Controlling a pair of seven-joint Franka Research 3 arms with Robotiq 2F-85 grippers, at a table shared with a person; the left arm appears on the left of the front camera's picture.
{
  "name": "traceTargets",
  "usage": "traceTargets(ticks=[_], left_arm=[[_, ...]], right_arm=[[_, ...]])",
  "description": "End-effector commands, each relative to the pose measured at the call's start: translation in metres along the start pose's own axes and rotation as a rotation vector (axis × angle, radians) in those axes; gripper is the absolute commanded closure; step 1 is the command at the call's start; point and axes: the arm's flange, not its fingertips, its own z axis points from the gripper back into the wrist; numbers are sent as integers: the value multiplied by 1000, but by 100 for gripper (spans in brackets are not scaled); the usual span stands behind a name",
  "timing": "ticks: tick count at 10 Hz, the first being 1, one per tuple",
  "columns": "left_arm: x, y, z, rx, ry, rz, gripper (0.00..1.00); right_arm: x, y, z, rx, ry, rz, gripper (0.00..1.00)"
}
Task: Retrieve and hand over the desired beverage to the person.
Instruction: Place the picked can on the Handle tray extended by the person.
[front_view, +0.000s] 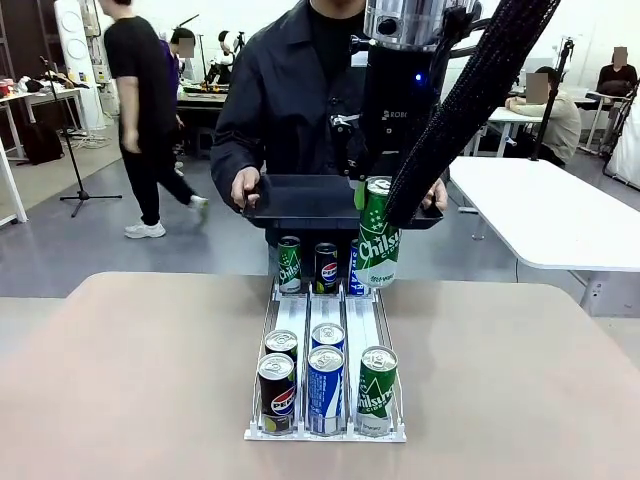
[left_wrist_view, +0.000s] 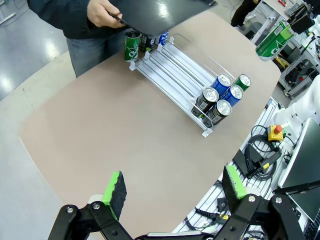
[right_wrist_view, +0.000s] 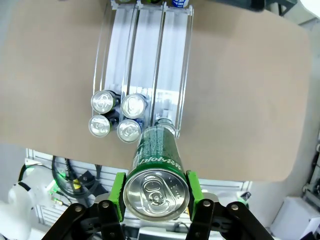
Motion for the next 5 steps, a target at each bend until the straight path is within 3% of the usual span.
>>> traceTargets(ticks=[1, 5], left_arm=[[-1, 1, 1, -16, -10, -22, 0], [-1, 1, 1, -16, -10, -22, 0]], right_arm=[[-2, -2, 4, 0, -9, -1, 100], [-2, -2, 4, 0, -9, -1, 100]])
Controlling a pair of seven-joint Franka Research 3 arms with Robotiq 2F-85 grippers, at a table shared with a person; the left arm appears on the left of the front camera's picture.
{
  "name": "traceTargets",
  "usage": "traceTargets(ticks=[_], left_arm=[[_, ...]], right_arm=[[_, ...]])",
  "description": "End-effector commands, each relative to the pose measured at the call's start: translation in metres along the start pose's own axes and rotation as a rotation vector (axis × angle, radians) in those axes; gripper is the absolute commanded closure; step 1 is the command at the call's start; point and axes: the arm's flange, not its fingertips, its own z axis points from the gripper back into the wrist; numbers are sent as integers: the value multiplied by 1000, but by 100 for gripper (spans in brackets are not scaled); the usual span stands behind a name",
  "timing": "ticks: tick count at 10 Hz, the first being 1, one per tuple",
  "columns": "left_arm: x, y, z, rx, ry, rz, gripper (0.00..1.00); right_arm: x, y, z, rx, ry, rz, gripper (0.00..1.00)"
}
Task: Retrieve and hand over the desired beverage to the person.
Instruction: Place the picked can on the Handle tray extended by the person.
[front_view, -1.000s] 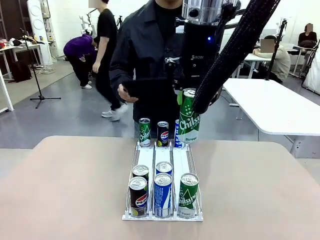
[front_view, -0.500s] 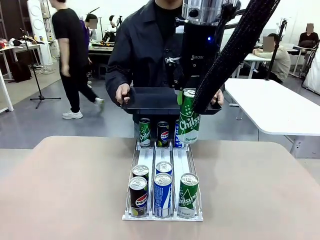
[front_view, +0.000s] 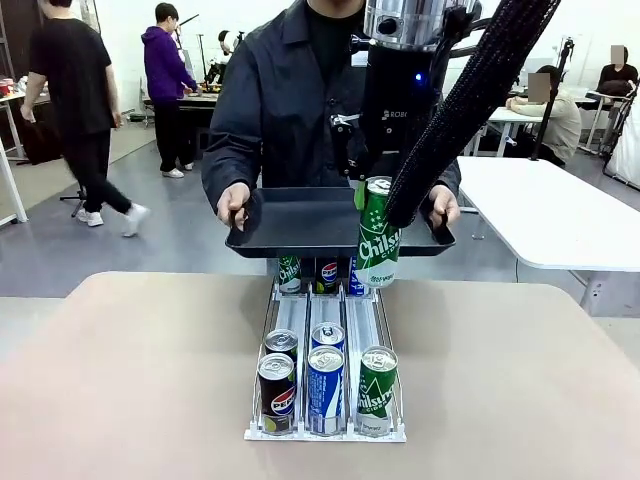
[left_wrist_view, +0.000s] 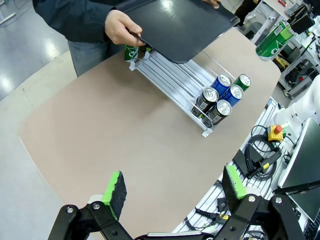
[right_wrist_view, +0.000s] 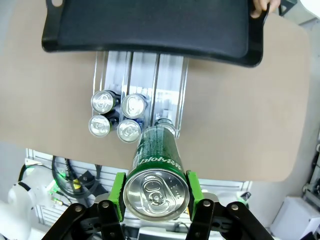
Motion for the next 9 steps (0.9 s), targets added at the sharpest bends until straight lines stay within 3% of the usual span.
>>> traceTargets(ticks=[1, 7, 8, 9], left_arm=[[-1, 1, 1, -16, -10, -22, 0], [-1, 1, 1, -16, -10, -22, 0], [-1, 1, 1, -16, -10, -22, 0], [-1, 1, 1, -16, -10, -22, 0]], right_arm=[[-2, -2, 4, 0, -9, -1, 100], [-2, -2, 4, 0, -9, -1, 100], [0, 0, 0, 0, 0, 0, 42], [28, -8, 9, -1, 15, -17, 42]])
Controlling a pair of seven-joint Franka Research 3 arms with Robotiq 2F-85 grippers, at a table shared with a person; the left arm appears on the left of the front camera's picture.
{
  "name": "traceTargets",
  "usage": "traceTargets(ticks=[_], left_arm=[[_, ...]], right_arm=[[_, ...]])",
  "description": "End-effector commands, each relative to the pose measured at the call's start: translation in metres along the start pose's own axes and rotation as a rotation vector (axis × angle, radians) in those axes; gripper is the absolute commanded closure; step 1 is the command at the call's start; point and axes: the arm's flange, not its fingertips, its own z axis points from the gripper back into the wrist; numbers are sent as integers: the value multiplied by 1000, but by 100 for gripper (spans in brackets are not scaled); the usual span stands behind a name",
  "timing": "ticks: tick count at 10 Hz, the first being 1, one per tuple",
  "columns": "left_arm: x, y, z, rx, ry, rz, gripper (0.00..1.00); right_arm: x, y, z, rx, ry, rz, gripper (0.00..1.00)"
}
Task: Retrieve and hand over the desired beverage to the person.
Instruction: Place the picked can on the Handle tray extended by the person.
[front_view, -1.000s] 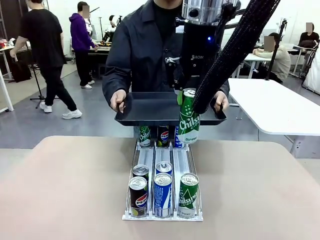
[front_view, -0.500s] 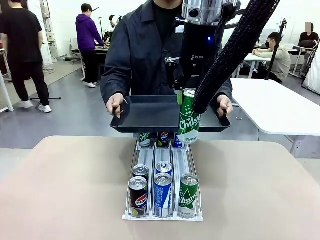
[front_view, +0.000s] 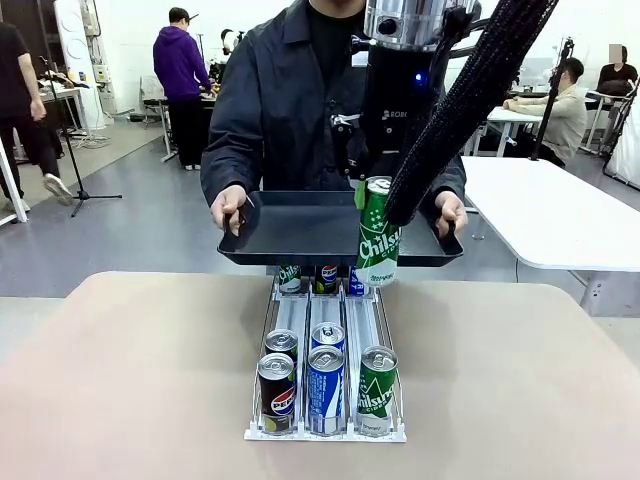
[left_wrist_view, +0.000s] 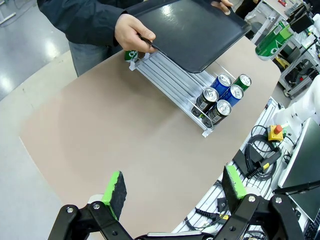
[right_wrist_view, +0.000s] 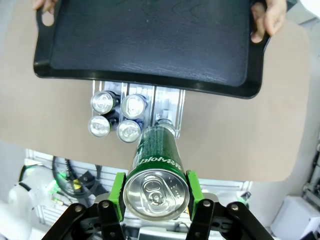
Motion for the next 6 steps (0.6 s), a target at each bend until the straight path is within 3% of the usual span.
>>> traceTargets(ticks=[1, 6], left_arm=[[-1, 1, 1, -16, -10, -21, 0], [-1, 1, 1, -16, -10, -21, 0]], right_arm=[[38, -6, 19, -13, 4, 4, 42], [126, -39, 29, -75, 19, 29, 42]])
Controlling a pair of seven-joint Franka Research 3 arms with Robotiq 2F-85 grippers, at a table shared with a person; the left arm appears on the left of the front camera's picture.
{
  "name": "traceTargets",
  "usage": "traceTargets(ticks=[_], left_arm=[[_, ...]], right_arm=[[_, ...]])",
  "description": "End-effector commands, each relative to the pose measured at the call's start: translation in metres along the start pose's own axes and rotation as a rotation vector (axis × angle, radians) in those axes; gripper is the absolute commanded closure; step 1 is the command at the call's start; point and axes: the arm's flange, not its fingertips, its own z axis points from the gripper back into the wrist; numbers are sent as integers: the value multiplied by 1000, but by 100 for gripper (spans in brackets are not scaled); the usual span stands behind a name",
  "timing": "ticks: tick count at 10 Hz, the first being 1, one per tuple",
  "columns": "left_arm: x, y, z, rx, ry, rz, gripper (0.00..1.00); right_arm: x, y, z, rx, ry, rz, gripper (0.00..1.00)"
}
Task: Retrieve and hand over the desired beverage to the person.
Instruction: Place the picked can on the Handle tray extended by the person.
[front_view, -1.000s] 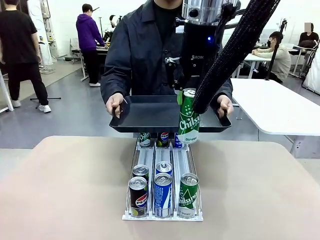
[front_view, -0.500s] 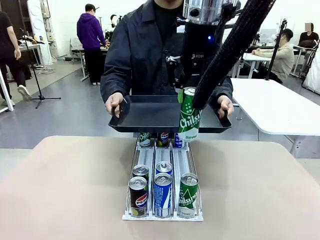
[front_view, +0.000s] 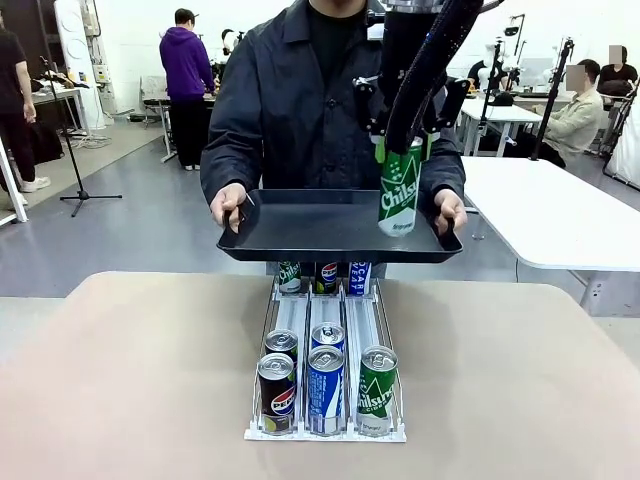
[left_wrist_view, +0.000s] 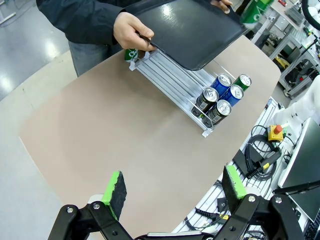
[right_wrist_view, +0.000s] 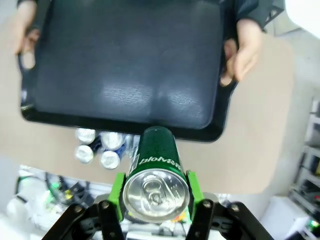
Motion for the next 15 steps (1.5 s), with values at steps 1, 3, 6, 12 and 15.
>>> traceTargets(ticks=[1, 3, 6, 12, 15], left_arm=[[-1, 1, 1, -16, -10, -22, 0], [-1, 1, 1, -16, -10, -22, 0], [-1, 1, 1, -16, -10, -22, 0], [-1, 1, 1, -16, -10, -22, 0], [-1, 1, 1, -16, -10, -22, 0]], right_arm=[[38, -11, 7, 15, -12, 33, 42], [64, -28, -8, 78, -39, 51, 42], [74, -24, -38, 85, -57, 40, 42], [79, -18, -73, 92, 42, -38, 42], [81, -16, -70, 97, 60, -40, 42]])
